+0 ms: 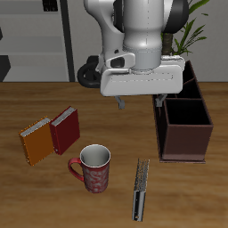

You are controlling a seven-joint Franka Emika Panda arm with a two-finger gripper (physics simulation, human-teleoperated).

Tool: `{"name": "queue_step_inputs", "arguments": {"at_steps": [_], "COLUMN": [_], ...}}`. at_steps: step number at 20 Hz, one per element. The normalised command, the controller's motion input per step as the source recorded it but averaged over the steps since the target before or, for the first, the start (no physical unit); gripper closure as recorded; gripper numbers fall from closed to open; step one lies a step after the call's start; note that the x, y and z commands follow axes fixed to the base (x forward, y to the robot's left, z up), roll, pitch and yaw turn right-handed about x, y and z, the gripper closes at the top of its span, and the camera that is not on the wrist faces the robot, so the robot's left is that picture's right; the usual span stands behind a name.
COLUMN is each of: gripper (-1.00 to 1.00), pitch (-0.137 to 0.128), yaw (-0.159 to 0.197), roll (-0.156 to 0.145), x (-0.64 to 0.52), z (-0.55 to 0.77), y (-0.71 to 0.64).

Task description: Place the striped book into the left desk caddy's front compartment and place the red book into the left desk caddy's left compartment and place the orange book into the left desk caddy's back compartment

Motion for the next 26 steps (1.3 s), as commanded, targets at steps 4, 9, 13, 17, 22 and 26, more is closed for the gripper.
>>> {"name": "queue_step_inputs", "arguments": {"at_steps": [4, 9, 13, 17, 22, 26], "gripper": [-1.0, -1.0, -1.0, -1.0, -1.0, -1.0], "pitch": [0.001, 0.01, -0.016, -0.036, -0.075, -0.064], "yaw": [-0.017, -0.04, -0.047, -0.036, -0.025, -0.021], "roll": [-0.034, 0.033, 0.007, 0.008, 0.019, 0.011], "x": [0.29, 0.2, 0.2, 0.16, 0.1, 0.01], "z": [-0.2, -0.16, -0.14, -0.05, -0.1, -0.15], "y": [0.19, 0.2, 0.11, 0.01, -0.12, -0.07]}}
